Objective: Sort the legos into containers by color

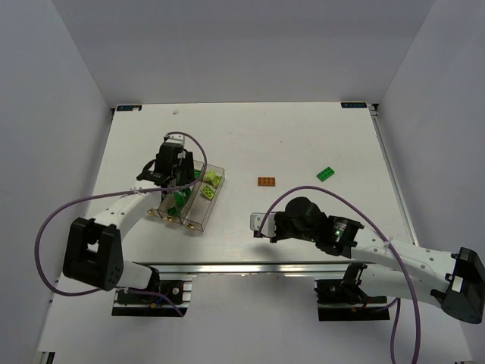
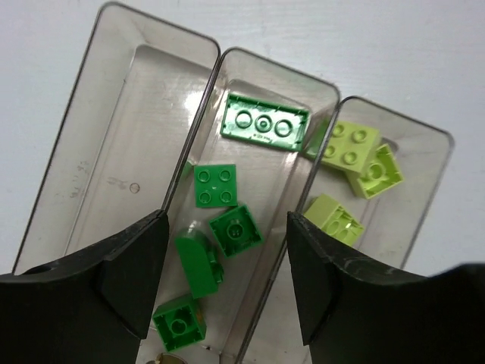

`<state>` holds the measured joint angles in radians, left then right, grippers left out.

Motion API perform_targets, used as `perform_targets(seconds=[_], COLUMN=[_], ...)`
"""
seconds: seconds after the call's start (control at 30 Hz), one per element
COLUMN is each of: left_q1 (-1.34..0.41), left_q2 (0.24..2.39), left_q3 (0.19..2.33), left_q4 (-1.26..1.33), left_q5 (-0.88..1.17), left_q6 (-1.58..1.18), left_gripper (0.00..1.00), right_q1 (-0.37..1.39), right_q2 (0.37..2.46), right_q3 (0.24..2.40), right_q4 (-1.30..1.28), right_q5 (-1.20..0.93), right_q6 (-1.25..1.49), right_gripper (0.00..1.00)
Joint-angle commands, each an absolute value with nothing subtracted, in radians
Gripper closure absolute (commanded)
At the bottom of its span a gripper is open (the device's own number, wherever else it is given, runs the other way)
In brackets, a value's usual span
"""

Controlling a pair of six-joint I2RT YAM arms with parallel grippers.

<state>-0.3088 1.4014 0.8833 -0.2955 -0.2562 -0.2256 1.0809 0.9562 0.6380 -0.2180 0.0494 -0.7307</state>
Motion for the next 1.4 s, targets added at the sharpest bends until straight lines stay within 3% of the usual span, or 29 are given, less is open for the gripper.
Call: perform_targets(seconds=[0.0,0.33,0.57,0.97,1.37], left_q1=[-0.302,-0.304,-0.305,-0.305,-0.304], left_q2=[1.281,0.913,0.695,0.598,0.532], left_q3=[0.897,0.819,0.776,0.759,0.732], left_q4=[-0.256,-0.118,-0.051,-0.032,-0.006], left_q5=[-0.216,-0.184,-0.187,-0.227,-0.256], left_q6=[-0.232,-0.245,-0.256,-0.236,-0.222], left_gripper=[0.26,0.24,0.23,0.24,0.24], right_q1=[1.078,1.072,1.072,1.117,1.172], right_q2=[0.976,1.138,1.460,1.945,2.221], right_q3=[0.652,0.782,1.034,1.627,1.824], right_q4=[-0.201,-0.218,-0.238,-0.200,0.031], right_q5=[0.069,0.074,0.107,0.176,0.265], right_q6=[-0.709,-0.735,-0.856,-1.130,-1.387], right_gripper=[0.96,0.94,0.96,0.98,0.94])
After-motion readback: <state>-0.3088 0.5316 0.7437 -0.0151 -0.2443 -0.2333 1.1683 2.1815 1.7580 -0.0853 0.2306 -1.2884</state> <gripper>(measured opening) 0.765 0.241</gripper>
